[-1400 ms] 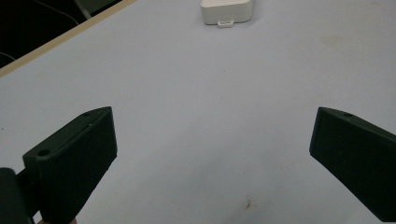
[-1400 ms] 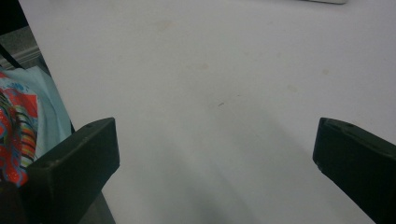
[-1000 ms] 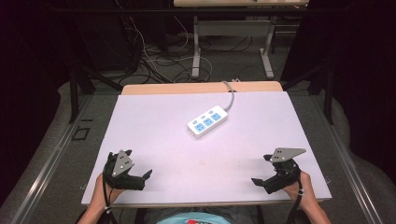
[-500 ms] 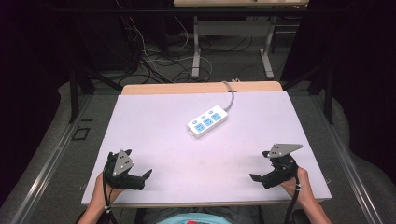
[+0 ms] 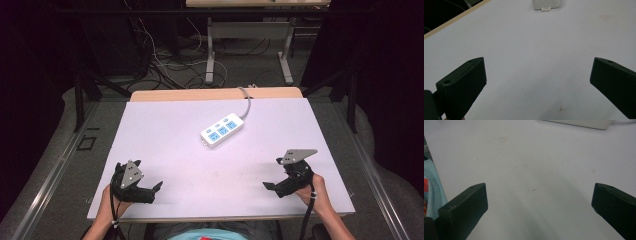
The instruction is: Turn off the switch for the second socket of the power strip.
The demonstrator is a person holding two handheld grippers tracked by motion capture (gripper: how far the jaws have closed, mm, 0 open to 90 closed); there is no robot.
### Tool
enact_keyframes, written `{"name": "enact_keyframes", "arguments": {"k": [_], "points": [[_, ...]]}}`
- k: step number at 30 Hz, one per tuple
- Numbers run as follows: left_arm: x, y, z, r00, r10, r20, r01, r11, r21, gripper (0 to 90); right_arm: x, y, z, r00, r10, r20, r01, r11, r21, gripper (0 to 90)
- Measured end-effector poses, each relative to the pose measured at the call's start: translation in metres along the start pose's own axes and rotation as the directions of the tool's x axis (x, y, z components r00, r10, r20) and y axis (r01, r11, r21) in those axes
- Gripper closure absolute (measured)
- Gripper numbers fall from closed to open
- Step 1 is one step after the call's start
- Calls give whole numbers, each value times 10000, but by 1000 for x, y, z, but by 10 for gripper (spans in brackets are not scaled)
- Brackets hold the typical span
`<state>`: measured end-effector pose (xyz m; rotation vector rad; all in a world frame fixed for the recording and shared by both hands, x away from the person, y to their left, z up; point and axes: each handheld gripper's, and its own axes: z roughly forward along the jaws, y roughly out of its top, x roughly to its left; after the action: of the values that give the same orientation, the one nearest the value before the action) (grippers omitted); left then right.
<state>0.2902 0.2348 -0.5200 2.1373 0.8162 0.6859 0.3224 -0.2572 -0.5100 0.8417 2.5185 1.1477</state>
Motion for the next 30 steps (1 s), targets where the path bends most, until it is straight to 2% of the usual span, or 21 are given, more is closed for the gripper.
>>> {"name": "enact_keyframes", "arguments": {"k": [6, 13, 15, 16, 19, 23, 24, 30], "points": [[0, 0, 1, 10000, 5, -21, -5, 10000, 84, 4, -4, 9, 7, 9999, -24, -168, 26, 9999, 149, 0], [0, 1, 1, 10000, 20, -88, -20, 10000, 64, 4, -5, 16, 12, 9998, -95, -146, 96, 9999, 91, 0], [0, 1, 2, 10000, 51, -56, -51, 10000, 59, 4, -6, 20, 14, 9996, -220, -198, 226, 9993, 300, 0], [0, 1, 2, 10000, 58, -55, -58, 10000, 66, 4, -6, 21, 16, 9997, -192, -135, 194, 9997, 166, 0], [-1, 1, 1, 10000, 14, -83, -14, 10000, -22, 4, -8, 25, 20, 9996, -227, -174, 232, 9993, 302, 0], [0, 0, 0, 10000, 43, -75, -43, 10000, 13, 4, -10, 29, 25, 9995, -238, -188, 242, 9995, 225, 0], [0, 0, 0, 10000, 43, -75, -43, 10000, 13, 5, -11, 30, 25, 9996, -208, -199, 216, 9990, 391, 0], [0, 0, 0, 9999, 123, -86, -123, 9999, 27, 5, -16, 35, 33, 9994, -263, -208, 270, 9990, 347, 0]]}}
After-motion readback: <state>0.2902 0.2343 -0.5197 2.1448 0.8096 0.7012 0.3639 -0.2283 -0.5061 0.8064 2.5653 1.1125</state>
